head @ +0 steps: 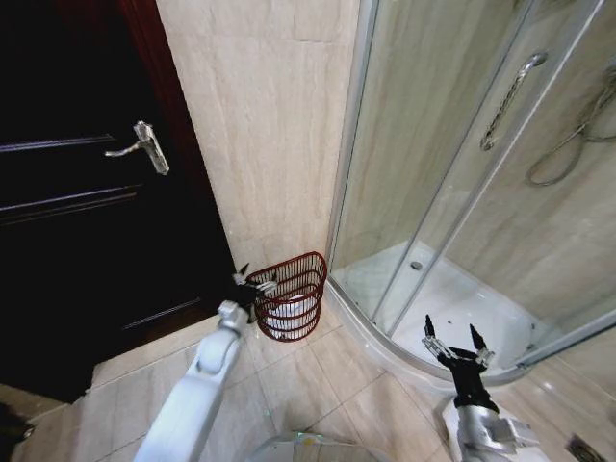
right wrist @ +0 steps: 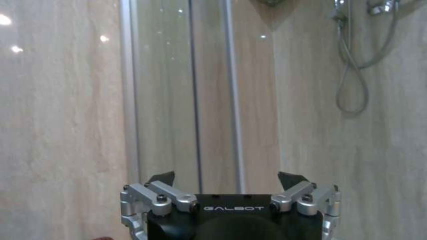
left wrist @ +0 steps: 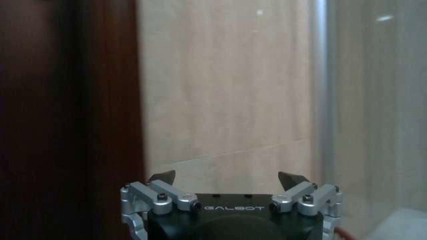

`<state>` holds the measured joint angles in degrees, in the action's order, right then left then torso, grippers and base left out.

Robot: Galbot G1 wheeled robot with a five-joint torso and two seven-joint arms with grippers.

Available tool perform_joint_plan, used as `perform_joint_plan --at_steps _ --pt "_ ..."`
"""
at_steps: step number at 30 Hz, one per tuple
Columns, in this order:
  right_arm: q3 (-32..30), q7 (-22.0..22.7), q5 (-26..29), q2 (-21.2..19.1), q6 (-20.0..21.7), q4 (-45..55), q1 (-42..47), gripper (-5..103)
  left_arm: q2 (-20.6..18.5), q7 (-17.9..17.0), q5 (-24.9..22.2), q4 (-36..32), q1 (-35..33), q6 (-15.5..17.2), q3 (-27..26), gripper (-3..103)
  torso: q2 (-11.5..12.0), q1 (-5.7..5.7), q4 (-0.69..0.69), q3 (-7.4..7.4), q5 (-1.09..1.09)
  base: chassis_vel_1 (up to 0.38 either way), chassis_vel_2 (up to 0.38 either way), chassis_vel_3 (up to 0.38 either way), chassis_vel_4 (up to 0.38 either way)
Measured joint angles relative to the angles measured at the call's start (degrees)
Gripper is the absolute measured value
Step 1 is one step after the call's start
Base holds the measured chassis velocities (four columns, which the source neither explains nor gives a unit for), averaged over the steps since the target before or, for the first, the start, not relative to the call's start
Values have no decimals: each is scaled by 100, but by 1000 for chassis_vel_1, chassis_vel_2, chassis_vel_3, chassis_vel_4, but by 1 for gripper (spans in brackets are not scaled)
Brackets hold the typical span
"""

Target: Discard the used towel into the hamper.

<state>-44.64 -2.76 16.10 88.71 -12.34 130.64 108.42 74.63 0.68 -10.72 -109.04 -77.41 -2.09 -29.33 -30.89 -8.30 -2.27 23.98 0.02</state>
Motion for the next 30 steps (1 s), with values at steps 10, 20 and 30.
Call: perform_joint_plan --at_steps 10,20,30 --pt "245 -17 -397 176 73 399 233 100 -30 10 -257 -313 -921 -544 -633 100 0 0 0 0 -1 0 0 0 0" --pt "186 -73 -221 132 54 409 302 100 -67 112 -345 -203 -924 -741 -660 100 0 -1 1 1 -1 0 0 0 0" --pt "176 -70 -229 121 -71 280 338 100 -122 151 -348 -169 -944 -853 -687 100 0 -1 0 1 -1 0 0 0 0"
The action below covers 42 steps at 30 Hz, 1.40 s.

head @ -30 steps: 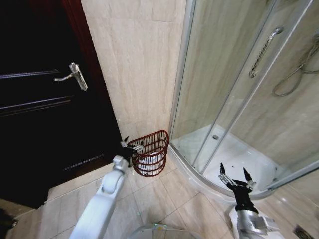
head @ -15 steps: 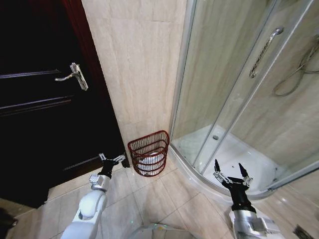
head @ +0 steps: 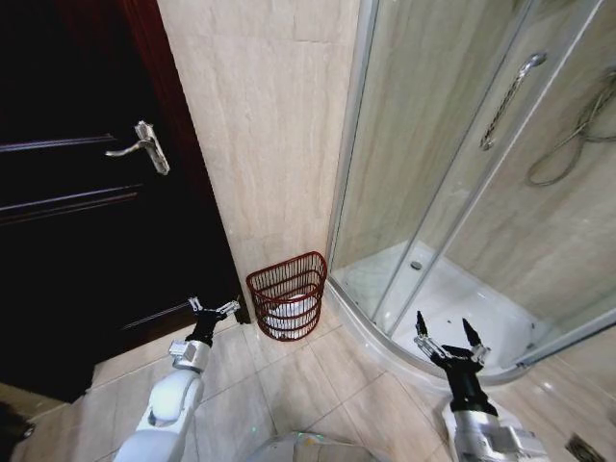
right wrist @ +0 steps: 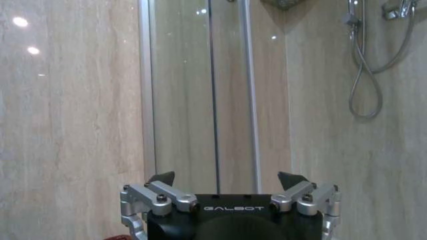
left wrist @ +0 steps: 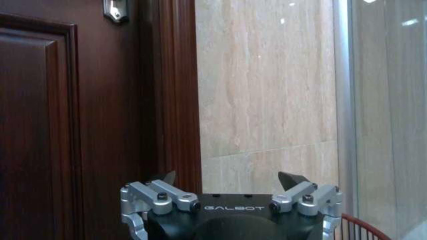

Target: Discard the used towel into the hamper.

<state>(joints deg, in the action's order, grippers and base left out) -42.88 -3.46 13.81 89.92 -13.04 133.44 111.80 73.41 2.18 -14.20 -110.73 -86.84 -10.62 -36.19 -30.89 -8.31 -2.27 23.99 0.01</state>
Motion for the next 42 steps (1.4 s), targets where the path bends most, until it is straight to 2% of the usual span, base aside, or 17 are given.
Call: perform_joint_plan --at_steps 15,30,42 --pt "4 14 -118 28 -46 3 51 100 -15 43 3 53 112 -4 103 100 0 0 0 0 0 0 0 0 0" --pt "61 53 -290 59 -179 -95 98 100 -71 84 3 157 75 -174 103 100 0 0 0 0 -1 72 -76 -75 75" --pt "-41 45 -346 179 139 -120 -14 100 -109 99 -110 151 199 -156 240 100 1 0 0 0 0 86 -90 -91 90"
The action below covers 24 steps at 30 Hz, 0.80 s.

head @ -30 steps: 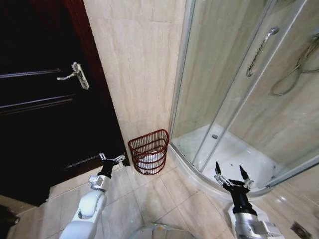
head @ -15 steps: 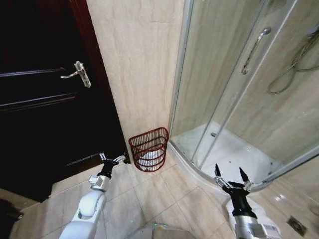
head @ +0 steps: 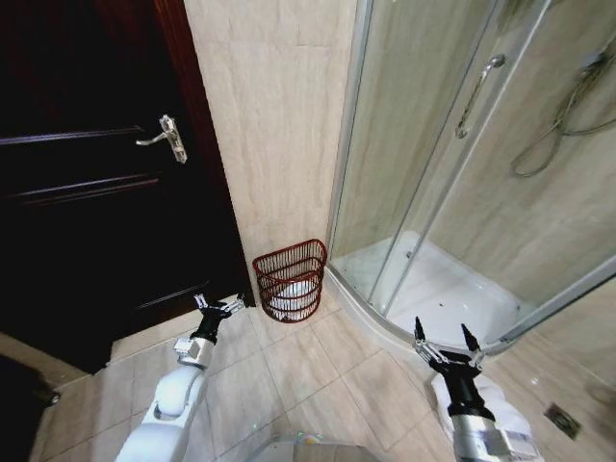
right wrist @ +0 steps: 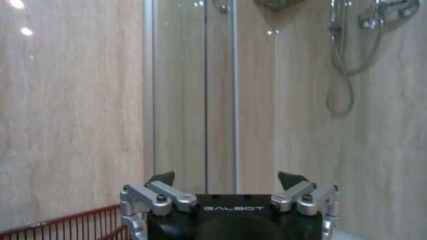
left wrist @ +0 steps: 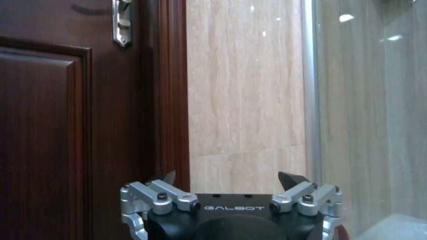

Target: Discard the used towel into the hamper.

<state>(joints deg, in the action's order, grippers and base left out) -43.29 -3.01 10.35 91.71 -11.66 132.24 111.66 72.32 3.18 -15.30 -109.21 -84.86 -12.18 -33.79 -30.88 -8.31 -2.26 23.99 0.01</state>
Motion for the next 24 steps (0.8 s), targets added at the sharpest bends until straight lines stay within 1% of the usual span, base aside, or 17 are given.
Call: perform_joint_plan --at_steps 3,6,11,16,20,24 --pt "-23 -1 -14 38 114 -10 -35 100 -19 40 28 -65 -27 37 32 100 0 0 -1 0 -1 83 -79 -97 76" --pt "-29 -1 -44 34 336 -121 -172 100 -21 103 77 -184 -50 104 83 100 0 0 0 0 -1 93 -79 -89 93" --pt "-34 6 -93 15 481 -350 -383 100 2 106 95 -244 -27 139 160 100 0 0 -1 0 -1 95 -95 -96 99" --pt "-32 58 -118 -38 652 -582 -637 100 11 108 223 -297 -10 214 231 100 0 0 -1 0 -1 100 -92 -85 98" --pt "-77 81 -52 -153 743 -672 -750 100 -7 125 306 -303 58 252 279 100 0 1 0 0 -1 100 -91 -91 83" --pt "-143 108 79 -365 820 -813 -878 100 84 119 405 -314 202 346 282 100 0 0 0 0 -1 91 -91 -93 86"
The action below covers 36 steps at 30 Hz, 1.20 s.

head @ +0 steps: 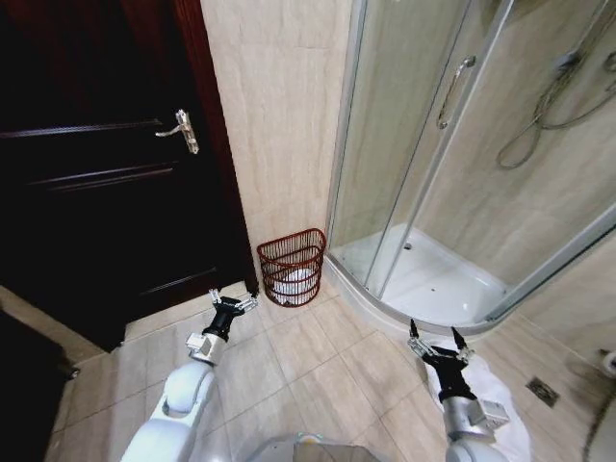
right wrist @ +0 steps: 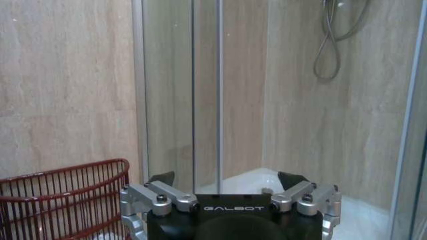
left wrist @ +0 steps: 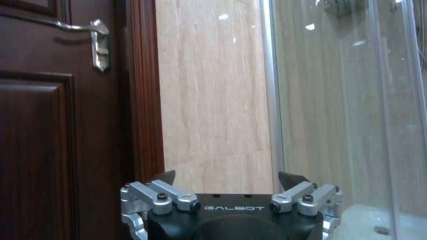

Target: Discard the used towel into the hamper.

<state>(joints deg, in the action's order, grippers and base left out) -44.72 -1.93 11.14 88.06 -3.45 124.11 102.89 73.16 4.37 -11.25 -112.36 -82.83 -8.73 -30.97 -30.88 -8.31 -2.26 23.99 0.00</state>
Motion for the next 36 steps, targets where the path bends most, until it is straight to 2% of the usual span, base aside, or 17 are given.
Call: perform_joint_plan --at_steps 7,13,20,29,36 --pt "-108 24 174 -99 -82 -183 -21 100 23 -81 28 -49 7 70 -13 100 0 0 -1 0 0 77 -88 -83 84" --pt "-206 27 357 -19 -420 -602 -13 100 14 -163 -23 -39 31 54 -96 100 0 1 -1 0 -1 82 -80 -87 91" --pt "-55 43 -96 202 -616 -596 61 100 -44 -180 -52 291 108 -311 -96 100 0 0 0 0 1 81 -75 -85 62" --pt "-18 113 -286 304 -483 -418 -4 100 -79 -191 -265 355 95 -360 22 100 0 1 0 0 1 46 -44 -52 46" --pt "5 128 -286 294 -548 -449 -118 100 -68 -185 -275 414 133 -449 32 100 0 0 0 0 1 0 0 0 0"
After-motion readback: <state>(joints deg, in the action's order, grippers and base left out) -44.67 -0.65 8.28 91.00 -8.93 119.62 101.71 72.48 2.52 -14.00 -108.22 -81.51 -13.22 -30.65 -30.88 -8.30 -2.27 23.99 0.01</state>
